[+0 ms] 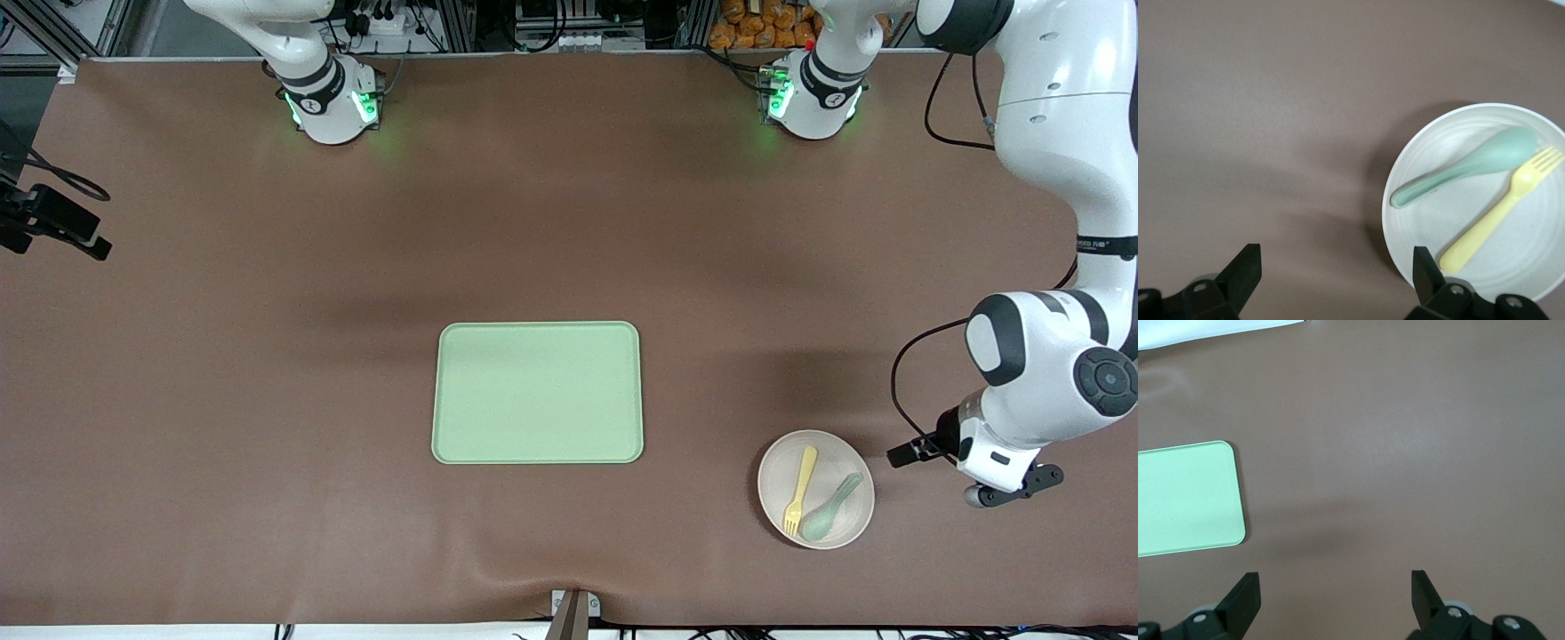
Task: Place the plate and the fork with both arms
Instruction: 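Lower the left gripper and grasp the white plate rim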
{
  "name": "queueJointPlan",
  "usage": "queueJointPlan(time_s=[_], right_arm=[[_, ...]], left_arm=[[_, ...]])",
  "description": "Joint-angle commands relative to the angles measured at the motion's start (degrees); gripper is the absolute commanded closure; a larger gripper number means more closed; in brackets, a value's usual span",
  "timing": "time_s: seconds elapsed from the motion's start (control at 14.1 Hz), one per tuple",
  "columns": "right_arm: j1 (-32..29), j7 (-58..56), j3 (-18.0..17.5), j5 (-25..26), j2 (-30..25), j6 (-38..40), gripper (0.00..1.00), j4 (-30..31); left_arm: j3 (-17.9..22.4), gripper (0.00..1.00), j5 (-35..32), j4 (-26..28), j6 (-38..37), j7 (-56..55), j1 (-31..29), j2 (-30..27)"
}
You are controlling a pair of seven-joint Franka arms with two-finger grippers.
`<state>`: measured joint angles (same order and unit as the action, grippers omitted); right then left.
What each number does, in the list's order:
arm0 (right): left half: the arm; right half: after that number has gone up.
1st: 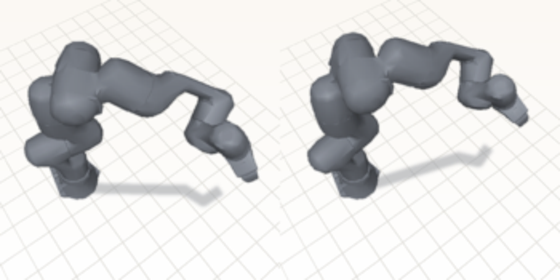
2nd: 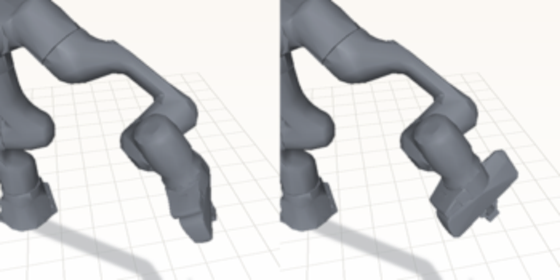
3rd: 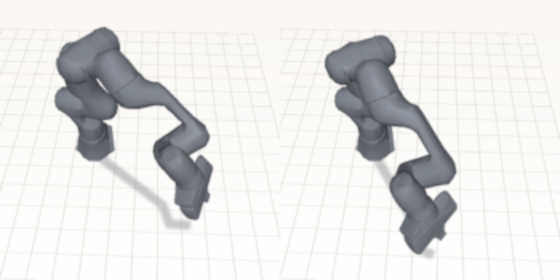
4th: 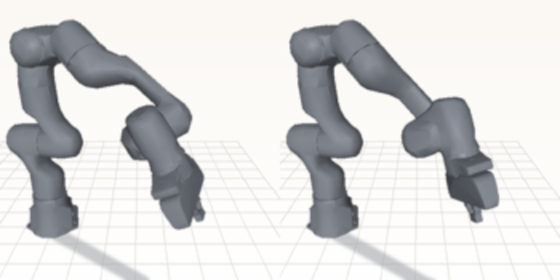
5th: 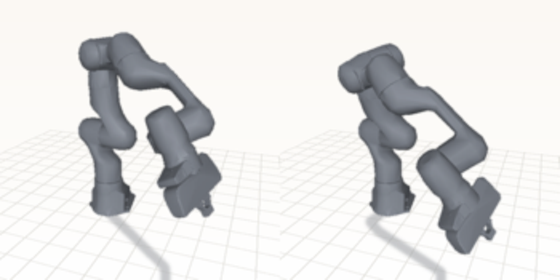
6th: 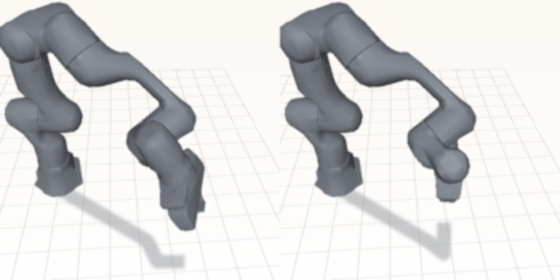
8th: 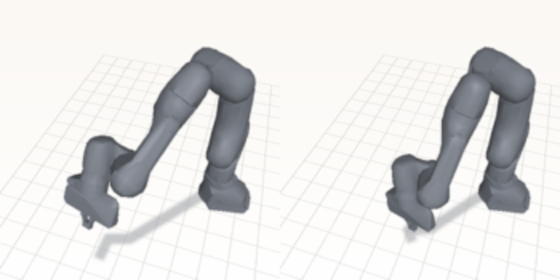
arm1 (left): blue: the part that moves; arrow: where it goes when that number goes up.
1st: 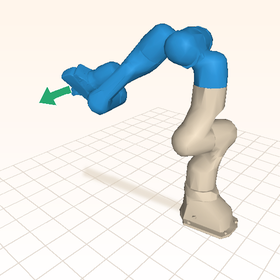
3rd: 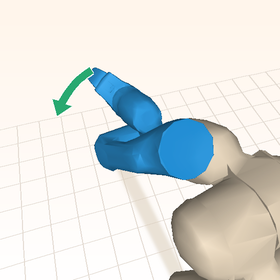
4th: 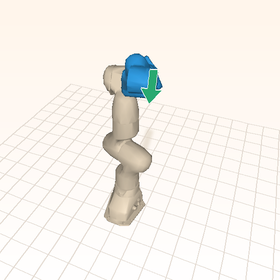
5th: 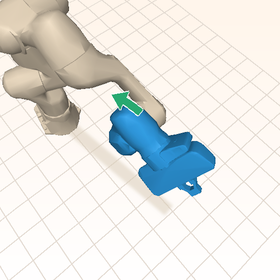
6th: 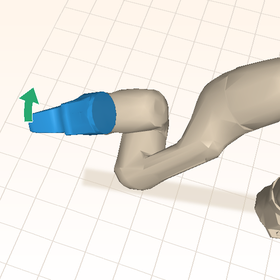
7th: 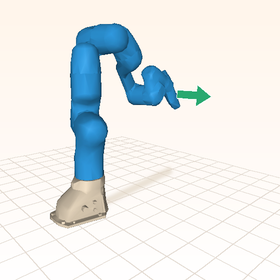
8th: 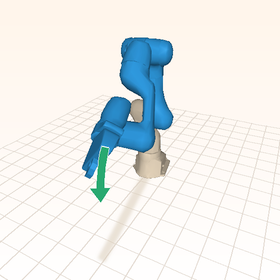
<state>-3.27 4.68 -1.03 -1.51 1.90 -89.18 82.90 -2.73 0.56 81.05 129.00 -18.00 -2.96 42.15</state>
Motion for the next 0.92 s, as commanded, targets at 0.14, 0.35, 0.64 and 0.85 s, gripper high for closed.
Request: queueJointPlan(time_s=[0.14, 0.35, 0.64, 0.85], right_arm=[[-1.4, -0.5, -0.9, -0.9, 0.3, 0.6, 0.00, -0.8], [-1.4, -0.5, -0.9, -1.0, 0.3, 0.6, 0.00, -0.8], [-1.4, -0.5, -0.9, -1.0, 0.3, 0.6, 0.00, -0.8], [-1.5, -0.5, -0.9, -1.0, 0.3, 0.6, 0.00, -0.8]], left_arm=[[-0.3, 0.00, -0.6, -1.7, 4.6, -8.7, 1.6, 4.8], [-0.3, 0.00, -0.7, -1.6, 4.8, -12.0, 3.4, 6.1], [-0.2, 0.00, -1.1, -1.3, 4.9, -13.1, 4.5, 7.2], [0.0, 0.03, -1.3, -1.3, 5.5, -13.0, 5.2, 8.0]])
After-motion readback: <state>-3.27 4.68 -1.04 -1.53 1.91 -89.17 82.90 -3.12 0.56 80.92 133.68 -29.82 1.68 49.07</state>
